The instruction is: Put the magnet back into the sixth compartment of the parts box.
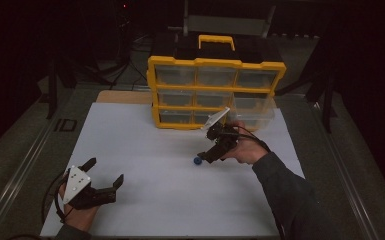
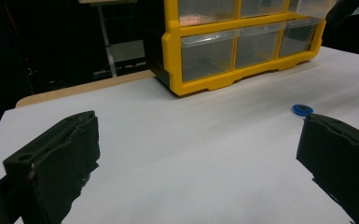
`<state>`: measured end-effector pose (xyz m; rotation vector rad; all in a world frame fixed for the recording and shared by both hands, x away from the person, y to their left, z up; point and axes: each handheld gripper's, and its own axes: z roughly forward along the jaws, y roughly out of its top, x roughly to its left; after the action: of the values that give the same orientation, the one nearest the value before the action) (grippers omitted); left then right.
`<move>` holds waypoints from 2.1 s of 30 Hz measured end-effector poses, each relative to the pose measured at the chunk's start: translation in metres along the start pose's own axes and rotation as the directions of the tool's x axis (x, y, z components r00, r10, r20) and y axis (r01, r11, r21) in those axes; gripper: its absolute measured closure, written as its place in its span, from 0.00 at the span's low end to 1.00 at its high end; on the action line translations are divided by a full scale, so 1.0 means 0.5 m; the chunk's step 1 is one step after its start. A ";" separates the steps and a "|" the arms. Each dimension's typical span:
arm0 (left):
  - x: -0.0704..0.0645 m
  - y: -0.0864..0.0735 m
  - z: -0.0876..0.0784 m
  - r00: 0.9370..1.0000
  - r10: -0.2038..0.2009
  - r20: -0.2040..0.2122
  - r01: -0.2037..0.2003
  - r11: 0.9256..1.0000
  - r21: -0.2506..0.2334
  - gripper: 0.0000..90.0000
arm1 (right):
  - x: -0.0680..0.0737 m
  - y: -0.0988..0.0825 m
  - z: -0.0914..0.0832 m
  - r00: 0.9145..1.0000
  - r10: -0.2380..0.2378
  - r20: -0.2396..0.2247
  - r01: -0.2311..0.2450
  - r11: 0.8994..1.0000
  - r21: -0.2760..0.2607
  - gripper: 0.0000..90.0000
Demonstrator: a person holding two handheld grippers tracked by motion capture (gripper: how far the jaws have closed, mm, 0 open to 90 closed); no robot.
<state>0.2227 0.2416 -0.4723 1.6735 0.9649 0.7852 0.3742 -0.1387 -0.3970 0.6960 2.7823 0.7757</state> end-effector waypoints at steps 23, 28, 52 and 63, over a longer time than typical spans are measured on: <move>0.001 0.000 -0.002 1.000 0.002 -0.002 -0.002 1.000 -0.002 0.00 | 0.000 0.008 0.031 1.000 0.001 -0.012 0.000 0.999 0.054 0.16; 0.001 0.000 -0.002 1.000 0.002 -0.002 -0.002 1.000 -0.003 0.00 | -0.001 0.010 0.039 1.000 0.002 -0.015 -0.001 0.998 0.060 0.16; 0.002 0.000 -0.003 1.000 0.001 -0.002 -0.001 1.000 -0.003 0.00 | -0.008 0.013 0.080 1.000 0.008 -0.010 -0.007 0.994 0.110 0.15; 0.001 0.000 -0.002 1.000 0.001 0.002 -0.001 1.000 -0.003 0.00 | -0.010 0.013 0.104 1.000 0.004 -0.007 -0.003 0.987 0.159 0.15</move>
<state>0.2222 0.2425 -0.4719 1.6721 0.9613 0.7857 0.3958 -0.1131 -0.4379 0.7260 2.8734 0.5621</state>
